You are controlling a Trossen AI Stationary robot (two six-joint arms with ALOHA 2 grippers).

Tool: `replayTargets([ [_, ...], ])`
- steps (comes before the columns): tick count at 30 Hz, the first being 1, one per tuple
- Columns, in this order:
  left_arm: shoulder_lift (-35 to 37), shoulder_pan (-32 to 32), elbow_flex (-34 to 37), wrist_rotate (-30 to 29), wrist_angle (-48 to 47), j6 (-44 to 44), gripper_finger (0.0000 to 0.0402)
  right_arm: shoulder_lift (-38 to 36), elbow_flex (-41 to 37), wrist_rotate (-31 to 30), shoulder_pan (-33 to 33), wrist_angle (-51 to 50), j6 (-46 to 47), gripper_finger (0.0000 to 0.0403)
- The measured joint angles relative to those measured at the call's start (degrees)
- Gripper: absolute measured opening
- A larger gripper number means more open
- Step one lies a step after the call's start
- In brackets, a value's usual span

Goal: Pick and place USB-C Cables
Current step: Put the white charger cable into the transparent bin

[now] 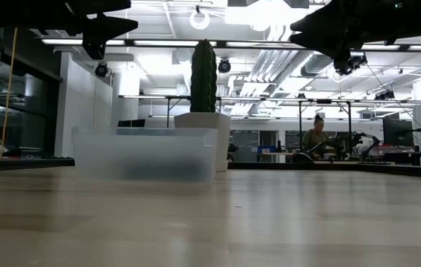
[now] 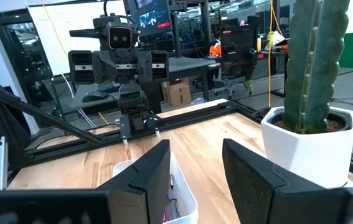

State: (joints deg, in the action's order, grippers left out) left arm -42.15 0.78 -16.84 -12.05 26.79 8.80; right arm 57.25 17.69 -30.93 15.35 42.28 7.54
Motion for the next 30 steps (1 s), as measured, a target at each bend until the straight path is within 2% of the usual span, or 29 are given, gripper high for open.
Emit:
replayTargets([
  [2,0.0,0.0,0.0,0.0,0.0,0.0,0.0188,0.0,0.0,3.9,0.0,0.3,1.6,0.0138],
  [6,0.0,0.0,0.0,-0.1,0.0,0.0,0.0188,0.0,2.1,21.3,0.5,1.7,0.3,0.0138],
  [8,0.0,0.0,0.0,-0.2,0.0,0.0,0.0188,0.1,5.2,26.2,2.2,-0.1,0.0,0.0138],
  [11,0.0,0.0,0.0,-0.2,0.0,-0.2,0.0188,0.6,11.9,26.1,6.3,-14.6,0.8,0.0138],
  [13,0.0,0.0,0.0,-0.2,0.0,-0.9,0.0188,1.7,18.6,21.8,9.4,-28.9,4.3,0.0138],
  [16,0.0,0.0,0.0,-0.2,0.0,-0.9,0.0188,5.1,28.1,14.7,14.6,-50.5,13.6,0.0138],
  [19,0.0,0.0,0.0,-0.2,0.0,-0.6,0.0188,9.9,36.3,12.4,19.0,-68.2,24.6,0.0138],
  [22,0.0,0.0,0.0,-0.2,0.0,-0.6,0.0188,15.1,42.3,12.5,22.6,-82.3,36.2,0.0138],
  [24,0.0,0.0,0.0,-0.2,0.0,-0.5,0.0188,18.4,44.7,13.6,24.6,-91.1,38.5,0.0138],
  [27,0.0,0.0,0.0,-0.1,0.0,-0.5,0.0188,22.5,46.3,18.2,26.9,-97.8,43.1,0.0138],
  [30,0.0,0.0,0.0,-0.1,0.0,-0.5,0.0188,26.1,46.2,21.8,28.2,-100.3,47.4,0.0138],
])
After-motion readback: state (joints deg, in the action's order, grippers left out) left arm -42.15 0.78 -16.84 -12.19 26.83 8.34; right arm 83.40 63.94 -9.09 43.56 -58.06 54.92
